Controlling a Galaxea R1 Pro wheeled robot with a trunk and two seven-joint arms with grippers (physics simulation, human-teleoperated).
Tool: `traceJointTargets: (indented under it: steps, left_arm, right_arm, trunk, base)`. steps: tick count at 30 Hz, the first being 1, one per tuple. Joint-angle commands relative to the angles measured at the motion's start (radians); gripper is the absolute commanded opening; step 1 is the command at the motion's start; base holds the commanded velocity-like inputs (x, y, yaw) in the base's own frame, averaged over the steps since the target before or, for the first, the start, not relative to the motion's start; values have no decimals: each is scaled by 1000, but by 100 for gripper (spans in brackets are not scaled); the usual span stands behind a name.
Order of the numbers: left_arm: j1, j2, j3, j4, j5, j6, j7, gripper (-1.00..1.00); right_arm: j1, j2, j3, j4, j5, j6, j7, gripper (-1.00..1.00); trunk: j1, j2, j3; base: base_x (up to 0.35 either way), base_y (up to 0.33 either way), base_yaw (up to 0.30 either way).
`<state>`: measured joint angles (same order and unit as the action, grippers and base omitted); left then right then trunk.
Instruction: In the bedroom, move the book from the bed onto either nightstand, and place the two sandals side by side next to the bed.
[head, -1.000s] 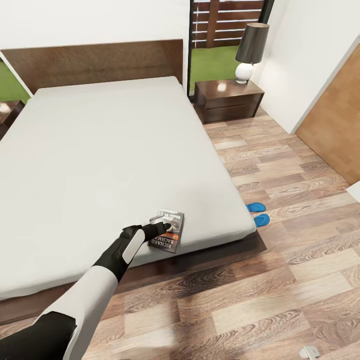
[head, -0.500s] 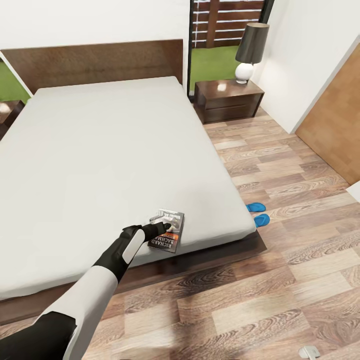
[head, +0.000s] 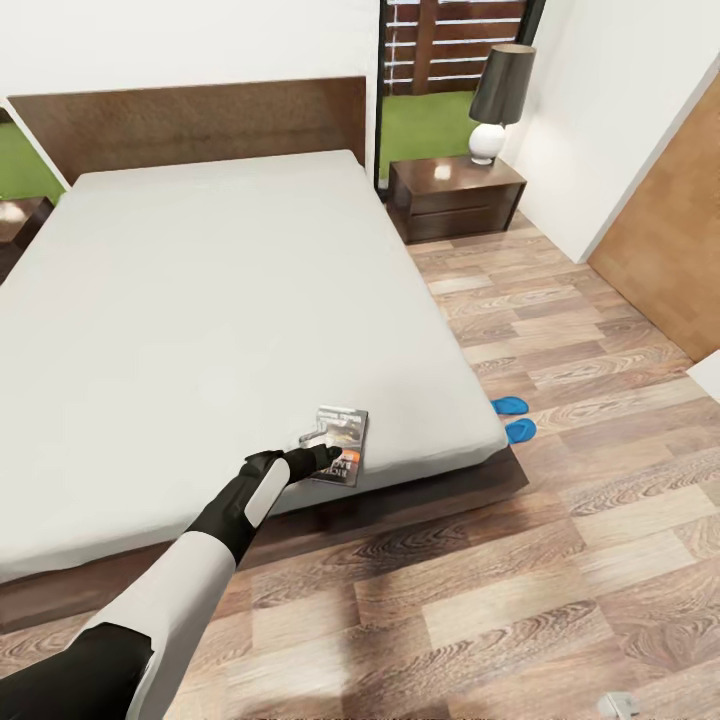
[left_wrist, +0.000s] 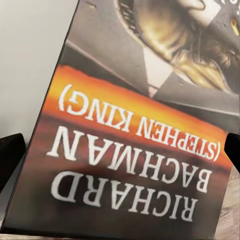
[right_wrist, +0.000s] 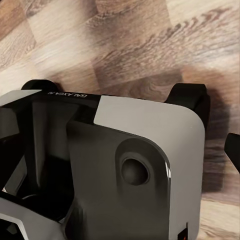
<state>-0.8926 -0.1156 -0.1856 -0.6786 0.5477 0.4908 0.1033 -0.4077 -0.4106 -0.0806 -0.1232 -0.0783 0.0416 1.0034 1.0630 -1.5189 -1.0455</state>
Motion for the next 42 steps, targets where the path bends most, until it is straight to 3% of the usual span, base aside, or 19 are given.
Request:
traceJointTargets:
  steps: [1,33,42]
  left_arm:
    - [0,1,-3,-1,11,3,10,100]
    - [0,2,-3,-3,10,5,10,100]
    - [0,2,-3,-3,9,6,12,100]
  right_arm:
    - [0,0,-7,0,2,4,4,100]
    - [0,0,-7,0,2,4,6,100]
    - [0,1,-7,0,2,4,5,100]
  trunk:
    - [0,0,-1]
    - [0,0,-1]
    - [-35,63,28]
  base:
    - [-23,0,0]
    - [-1,0,0]
    - [0,0,0]
